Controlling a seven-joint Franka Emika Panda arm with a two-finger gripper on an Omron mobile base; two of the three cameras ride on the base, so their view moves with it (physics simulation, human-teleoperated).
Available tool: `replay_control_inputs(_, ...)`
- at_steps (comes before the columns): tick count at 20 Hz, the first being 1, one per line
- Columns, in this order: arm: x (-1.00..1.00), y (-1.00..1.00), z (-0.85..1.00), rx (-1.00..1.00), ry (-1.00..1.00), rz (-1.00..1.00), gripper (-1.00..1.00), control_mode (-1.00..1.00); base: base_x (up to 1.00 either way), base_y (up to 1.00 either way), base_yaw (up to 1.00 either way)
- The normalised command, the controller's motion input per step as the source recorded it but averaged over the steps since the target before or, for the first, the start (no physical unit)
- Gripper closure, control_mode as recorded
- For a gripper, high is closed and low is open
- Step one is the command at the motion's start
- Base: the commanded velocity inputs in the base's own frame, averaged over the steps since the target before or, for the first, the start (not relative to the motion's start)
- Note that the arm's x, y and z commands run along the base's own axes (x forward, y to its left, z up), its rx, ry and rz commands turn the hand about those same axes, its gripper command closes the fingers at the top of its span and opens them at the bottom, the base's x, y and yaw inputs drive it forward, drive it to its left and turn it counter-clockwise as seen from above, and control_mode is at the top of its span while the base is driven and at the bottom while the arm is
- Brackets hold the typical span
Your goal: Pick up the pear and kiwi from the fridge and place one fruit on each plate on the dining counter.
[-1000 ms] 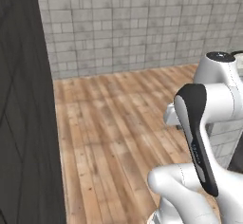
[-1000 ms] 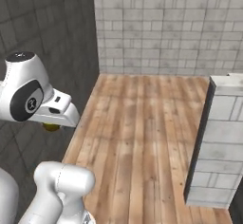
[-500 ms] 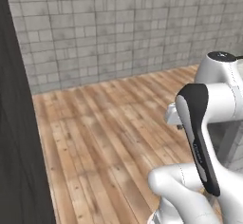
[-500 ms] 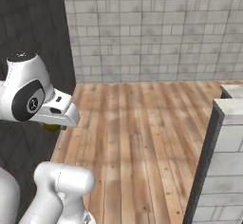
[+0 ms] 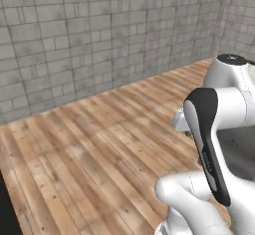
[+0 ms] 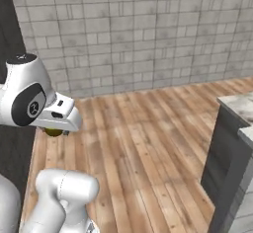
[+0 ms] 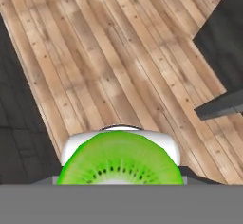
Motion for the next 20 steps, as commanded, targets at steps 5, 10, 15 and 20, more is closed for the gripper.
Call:
replay_control_inputs(5,0.0,0.0,0.0,0.0,0.0,0.0,1.0,1.0,1.0,0.33,-0.45)
replay_control_inputs(10,0.0,0.0,0.0,0.0,0.0,0.0,1.0,1.0,1.0,0.53,-0.46)
replay_control_inputs(15,0.0,0.0,0.0,0.0,0.0,0.0,1.0,1.0,1.0,0.84,-0.57)
replay_control_inputs(20,0.0,0.0,0.0,0.0,0.0,0.0,1.0,1.0,1.0,0.81,-0.53)
